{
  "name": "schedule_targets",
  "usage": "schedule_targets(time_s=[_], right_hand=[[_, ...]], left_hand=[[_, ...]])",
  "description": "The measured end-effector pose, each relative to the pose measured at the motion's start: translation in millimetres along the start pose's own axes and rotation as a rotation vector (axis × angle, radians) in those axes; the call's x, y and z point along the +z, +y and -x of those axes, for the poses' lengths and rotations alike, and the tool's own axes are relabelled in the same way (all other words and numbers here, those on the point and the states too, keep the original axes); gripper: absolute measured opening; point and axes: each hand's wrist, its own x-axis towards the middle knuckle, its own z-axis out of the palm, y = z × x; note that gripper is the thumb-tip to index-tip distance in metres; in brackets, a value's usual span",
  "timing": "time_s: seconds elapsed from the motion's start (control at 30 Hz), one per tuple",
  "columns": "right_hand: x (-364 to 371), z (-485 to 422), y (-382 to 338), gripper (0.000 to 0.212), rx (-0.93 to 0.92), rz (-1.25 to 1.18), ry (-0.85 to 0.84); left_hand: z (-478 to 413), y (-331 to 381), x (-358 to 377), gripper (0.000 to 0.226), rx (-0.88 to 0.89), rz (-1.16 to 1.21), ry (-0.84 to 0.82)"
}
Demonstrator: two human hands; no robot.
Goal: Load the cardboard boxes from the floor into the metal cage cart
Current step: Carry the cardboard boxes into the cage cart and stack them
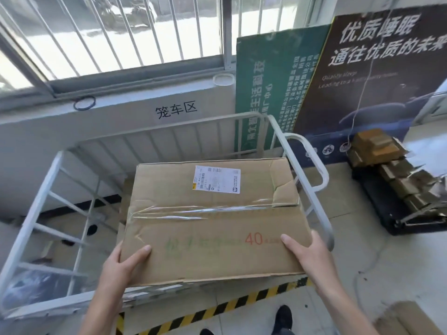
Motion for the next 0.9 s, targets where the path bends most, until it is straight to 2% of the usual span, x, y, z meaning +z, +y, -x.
schedule_targets(time_s=[0.1,0.27,0.53,0.73,0.9], right_hand=[[10.1,-16.8,-7.6,0.055,0.024,0.046,0.037],[7.3,-75.8,-28.4,0.044,-0.007,0.096,0.08],[22.8,-247.1,-44.8,0.039,0.042,0.107,-0.005],[65.5,-350.9,11.1,0.044,0.192,0.186,-0.032],[93.6,-395.5,73.9,0.046,0.358,0.212,-0.013]], left_hand=[[-30.9,-8.3,5.5,0.077,-0.043,-0.024,-0.023],[-78.0,4.5,48.0,0.043,-0.016,-0.023,-0.045],[-189.8,16.1,143.3,0.039,-0.033,-0.057,0.026],[-266.6,-56.6,206.8,0.05,-0.197,-0.109,0.007],[-303.6,-131.7,240.9,0.036,-0.337,-0.134,0.0]])
